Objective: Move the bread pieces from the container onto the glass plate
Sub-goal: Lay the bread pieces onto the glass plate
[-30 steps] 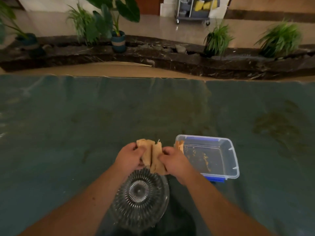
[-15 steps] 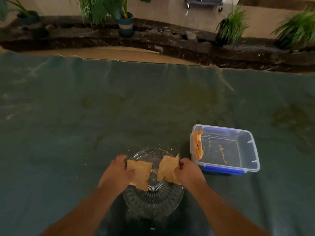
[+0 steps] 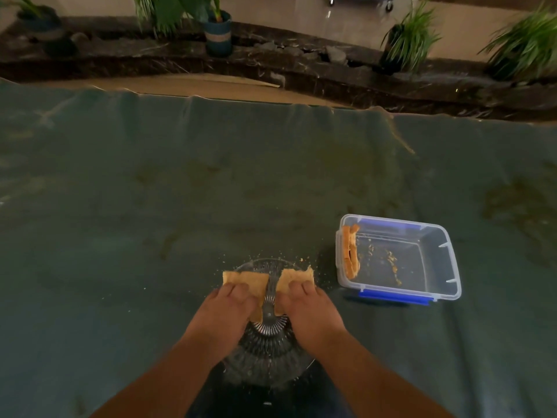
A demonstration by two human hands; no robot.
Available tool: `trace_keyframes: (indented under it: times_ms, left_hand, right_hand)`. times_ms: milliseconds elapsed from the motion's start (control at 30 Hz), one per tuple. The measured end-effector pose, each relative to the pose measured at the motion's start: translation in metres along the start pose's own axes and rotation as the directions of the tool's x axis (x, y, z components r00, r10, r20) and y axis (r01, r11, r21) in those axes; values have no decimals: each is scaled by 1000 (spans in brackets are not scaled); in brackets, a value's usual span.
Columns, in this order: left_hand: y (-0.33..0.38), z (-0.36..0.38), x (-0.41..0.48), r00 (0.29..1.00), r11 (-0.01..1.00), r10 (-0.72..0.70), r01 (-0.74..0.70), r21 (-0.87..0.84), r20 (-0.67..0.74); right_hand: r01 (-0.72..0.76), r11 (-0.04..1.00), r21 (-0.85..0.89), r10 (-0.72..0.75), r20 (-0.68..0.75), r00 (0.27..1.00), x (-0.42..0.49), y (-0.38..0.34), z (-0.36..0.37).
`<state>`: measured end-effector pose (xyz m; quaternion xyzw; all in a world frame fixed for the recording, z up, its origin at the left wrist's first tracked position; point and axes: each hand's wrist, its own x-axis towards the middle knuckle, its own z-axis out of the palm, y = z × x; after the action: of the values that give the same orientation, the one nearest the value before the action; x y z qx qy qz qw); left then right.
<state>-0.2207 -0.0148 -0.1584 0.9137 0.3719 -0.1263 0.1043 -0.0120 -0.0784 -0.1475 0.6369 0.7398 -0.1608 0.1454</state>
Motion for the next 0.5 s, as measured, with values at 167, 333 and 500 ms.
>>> trace_keyframes:
  times_ms: [167,333,500]
  left_hand:
    - [5,-7,9,999,999,-33,33,-22,12]
    - [21,-45,34,992,985,-102,89,-150,-80]
    - [66,-88,97,930,688,-368,288,-666,21]
  right_hand:
    - [26,999,48,-25,-5,1000,3,2,-11]
    - [-4,944,330,145,-405,903,-14,36,-40]
    - [-298,585,754,702,-287,652,-17,110,-67]
